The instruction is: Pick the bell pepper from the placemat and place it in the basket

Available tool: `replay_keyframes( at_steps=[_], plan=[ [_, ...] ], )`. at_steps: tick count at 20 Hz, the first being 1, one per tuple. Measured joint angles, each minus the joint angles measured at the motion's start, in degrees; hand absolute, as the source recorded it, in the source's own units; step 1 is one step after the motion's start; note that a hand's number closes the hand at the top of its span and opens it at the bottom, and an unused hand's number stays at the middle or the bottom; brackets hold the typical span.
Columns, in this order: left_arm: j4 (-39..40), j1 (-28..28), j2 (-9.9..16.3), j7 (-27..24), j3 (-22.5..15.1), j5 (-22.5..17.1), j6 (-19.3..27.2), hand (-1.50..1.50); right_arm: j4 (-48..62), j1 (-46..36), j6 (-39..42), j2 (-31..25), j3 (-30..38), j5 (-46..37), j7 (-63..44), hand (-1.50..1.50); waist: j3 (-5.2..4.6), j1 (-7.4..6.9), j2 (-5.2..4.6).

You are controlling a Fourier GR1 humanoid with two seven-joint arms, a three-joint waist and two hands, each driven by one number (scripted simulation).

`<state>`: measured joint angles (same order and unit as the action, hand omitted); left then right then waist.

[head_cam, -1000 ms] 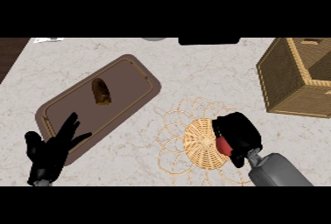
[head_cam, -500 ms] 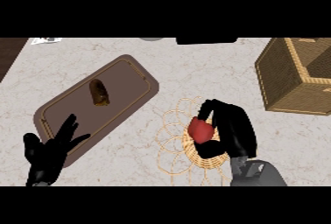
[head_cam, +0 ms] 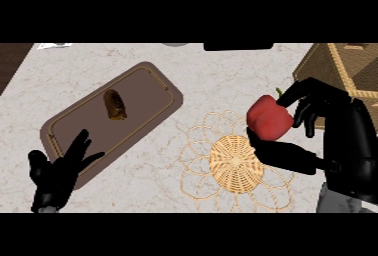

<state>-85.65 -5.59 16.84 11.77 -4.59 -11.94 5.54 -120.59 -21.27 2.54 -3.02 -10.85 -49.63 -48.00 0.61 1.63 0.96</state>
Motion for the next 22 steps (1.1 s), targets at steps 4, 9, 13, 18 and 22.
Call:
replay_keyframes(
  at_steps=[4,9,13,18,22],
  plan=[
    [0.6,0.37,-0.22,-0.91,0.18,-0.19,-0.48,0.0,-3.43,-6.65,4.85,-2.77,7.44,1.87,-6.01,1.5,-0.05,-0.45,-0.11],
    [1.21,1.27,-0.41,-0.92,0.01,0.57,-0.2,0.0,-0.94,-14.26,7.78,-7.48,17.18,6.01,-8.05,1.5,-0.01,-1.01,-0.3],
    [1.14,1.29,-0.87,-1.39,-0.3,0.97,-0.08,0.0,4.49,-19.68,9.47,-11.94,23.21,9.59,-7.85,1.5,0.04,-1.44,-0.36],
    [0.97,1.08,-1.06,-2.27,-0.32,1.0,-0.41,0.0,12.51,-20.66,11.2,-17.87,29.56,13.38,-3.57,1.5,0.02,-1.67,-0.58],
    [0.37,1.31,-0.99,-0.96,-0.68,1.07,-0.59,0.0,18.67,-20.38,10.92,-20.55,31.61,14.28,0.98,1.5,0.0,-1.98,-0.7]
  ],
)
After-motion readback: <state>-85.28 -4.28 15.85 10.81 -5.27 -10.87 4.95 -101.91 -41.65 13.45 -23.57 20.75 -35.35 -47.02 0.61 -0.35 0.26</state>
